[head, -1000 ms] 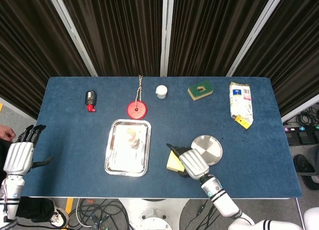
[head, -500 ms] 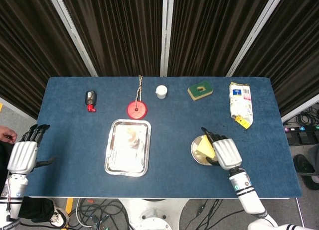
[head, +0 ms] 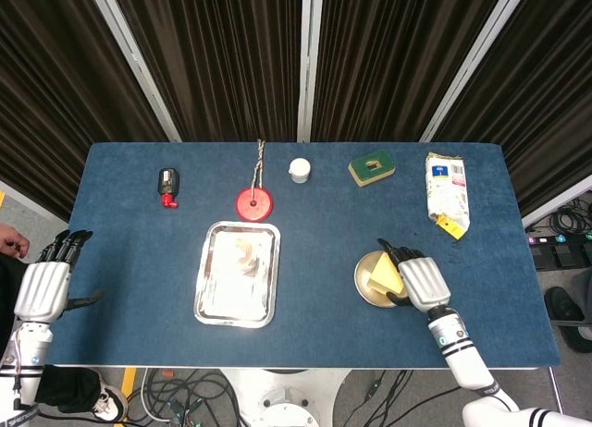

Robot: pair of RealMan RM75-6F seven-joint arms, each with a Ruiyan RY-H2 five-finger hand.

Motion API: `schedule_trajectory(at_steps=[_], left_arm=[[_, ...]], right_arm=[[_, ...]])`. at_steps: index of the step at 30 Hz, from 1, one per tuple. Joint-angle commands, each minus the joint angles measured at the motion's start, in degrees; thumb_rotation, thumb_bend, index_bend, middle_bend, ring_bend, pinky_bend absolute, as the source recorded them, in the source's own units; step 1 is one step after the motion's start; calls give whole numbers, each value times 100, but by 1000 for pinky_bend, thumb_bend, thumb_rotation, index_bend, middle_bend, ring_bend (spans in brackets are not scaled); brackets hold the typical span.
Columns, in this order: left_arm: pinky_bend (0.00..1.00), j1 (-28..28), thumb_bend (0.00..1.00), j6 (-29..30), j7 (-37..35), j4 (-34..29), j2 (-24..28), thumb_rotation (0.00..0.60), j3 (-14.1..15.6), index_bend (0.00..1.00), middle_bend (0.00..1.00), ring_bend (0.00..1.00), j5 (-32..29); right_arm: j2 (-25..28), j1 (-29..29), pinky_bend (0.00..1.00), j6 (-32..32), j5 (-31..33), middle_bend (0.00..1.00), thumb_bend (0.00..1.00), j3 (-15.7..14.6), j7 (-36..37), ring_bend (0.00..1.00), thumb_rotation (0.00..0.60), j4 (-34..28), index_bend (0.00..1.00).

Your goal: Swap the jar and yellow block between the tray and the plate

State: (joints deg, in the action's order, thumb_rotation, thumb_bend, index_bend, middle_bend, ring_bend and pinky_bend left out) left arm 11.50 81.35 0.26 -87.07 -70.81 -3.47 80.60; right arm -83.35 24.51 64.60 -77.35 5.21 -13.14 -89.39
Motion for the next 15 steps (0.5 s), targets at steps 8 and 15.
schedule_trajectory(at_steps=[8,15], left_arm=[[196,-67,64,89,94,-127,49,600,-36,112,101,53,50],[195,-330,63,454,37,-228,139,600,94,112,106,53,262]], right_arm=[[257,-80,38,105,-217,33,0,-106,371,0,600,-116,0],[971,-733,0,1286,-896,4,0,-428,197,0,600,-485,0]])
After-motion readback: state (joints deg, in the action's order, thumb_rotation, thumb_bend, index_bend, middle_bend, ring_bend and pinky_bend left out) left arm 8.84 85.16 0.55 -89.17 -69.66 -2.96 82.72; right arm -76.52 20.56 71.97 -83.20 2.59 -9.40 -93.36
